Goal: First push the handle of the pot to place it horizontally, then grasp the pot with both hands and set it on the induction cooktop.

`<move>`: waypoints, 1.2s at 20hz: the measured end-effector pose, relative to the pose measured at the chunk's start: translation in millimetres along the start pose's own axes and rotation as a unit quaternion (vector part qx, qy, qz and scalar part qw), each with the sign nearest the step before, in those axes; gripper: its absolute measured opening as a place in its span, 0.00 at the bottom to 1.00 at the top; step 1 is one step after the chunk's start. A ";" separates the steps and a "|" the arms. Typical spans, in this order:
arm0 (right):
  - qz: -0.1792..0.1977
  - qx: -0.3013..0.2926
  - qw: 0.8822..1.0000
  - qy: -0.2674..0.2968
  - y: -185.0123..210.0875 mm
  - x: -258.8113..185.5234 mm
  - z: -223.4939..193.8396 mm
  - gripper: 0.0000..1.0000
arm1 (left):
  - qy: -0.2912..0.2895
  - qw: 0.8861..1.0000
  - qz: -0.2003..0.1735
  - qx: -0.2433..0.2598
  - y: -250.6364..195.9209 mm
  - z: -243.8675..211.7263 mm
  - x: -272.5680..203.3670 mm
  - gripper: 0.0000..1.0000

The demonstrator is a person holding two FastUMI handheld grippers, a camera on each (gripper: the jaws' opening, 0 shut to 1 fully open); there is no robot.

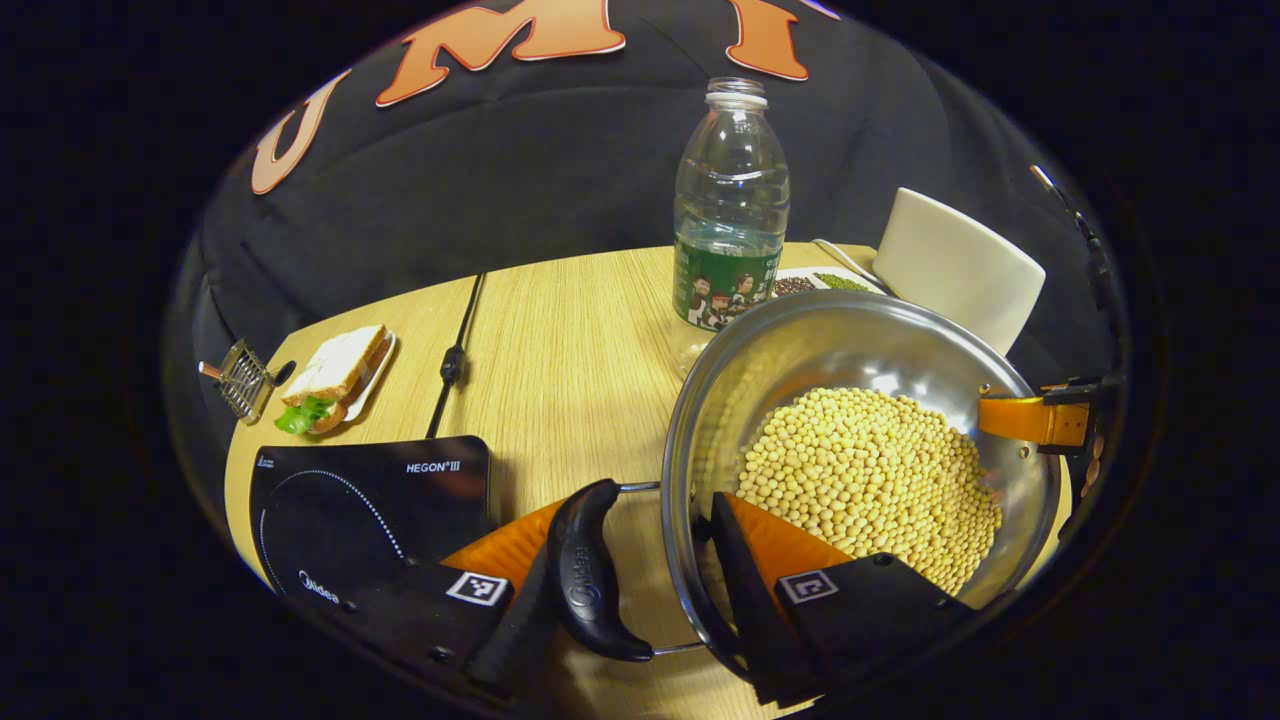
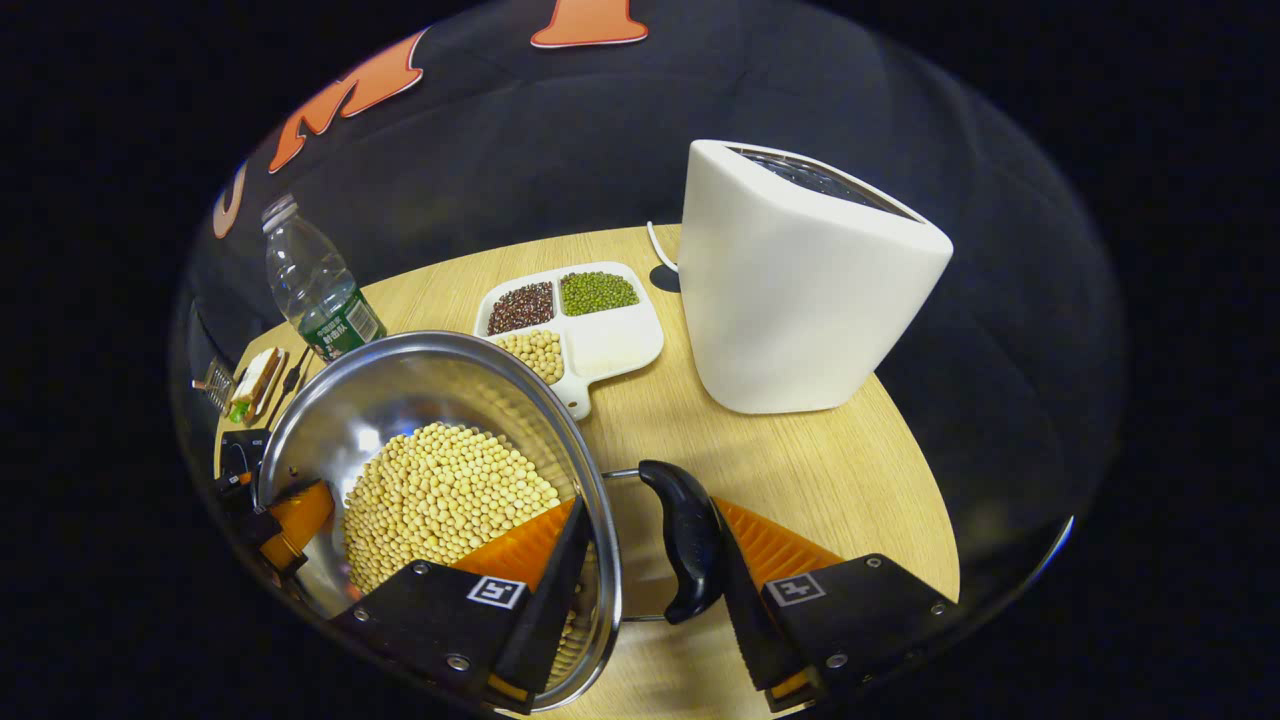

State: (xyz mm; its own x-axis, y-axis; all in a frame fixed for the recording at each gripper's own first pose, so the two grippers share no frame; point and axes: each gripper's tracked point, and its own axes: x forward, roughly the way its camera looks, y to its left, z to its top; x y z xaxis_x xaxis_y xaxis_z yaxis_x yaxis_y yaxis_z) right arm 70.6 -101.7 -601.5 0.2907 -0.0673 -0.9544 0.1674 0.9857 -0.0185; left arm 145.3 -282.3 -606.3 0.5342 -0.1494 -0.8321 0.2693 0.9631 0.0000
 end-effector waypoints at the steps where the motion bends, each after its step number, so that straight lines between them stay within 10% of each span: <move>1: 0.000 0.004 1.000 0.000 -0.4 -0.5 -0.2 0.72 | -0.004 1.000 -0.001 -0.003 -0.3 0.4 0.5 0.82; 9: -0.037 0.007 0.999 -0.028 -3.0 -27.4 -3.5 0.68 | -0.026 0.999 0.005 -0.024 -0.6 3.1 -17.2 0.78; 24: 0.004 -0.018 0.998 -0.055 72.3 -120.5 -11.6 0.67 | -0.058 0.997 0.041 -0.014 91.4 16.4 -122.8 0.77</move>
State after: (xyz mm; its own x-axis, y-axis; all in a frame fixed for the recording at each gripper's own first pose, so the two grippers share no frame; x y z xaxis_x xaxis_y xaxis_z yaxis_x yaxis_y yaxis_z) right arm 36.7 -20.5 -491.3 0.3934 -0.0745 -0.9163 0.1308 0.9911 -0.0244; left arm 117.5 -179.6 -495.0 0.6434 -0.0925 -0.7599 0.1993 0.9787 0.0496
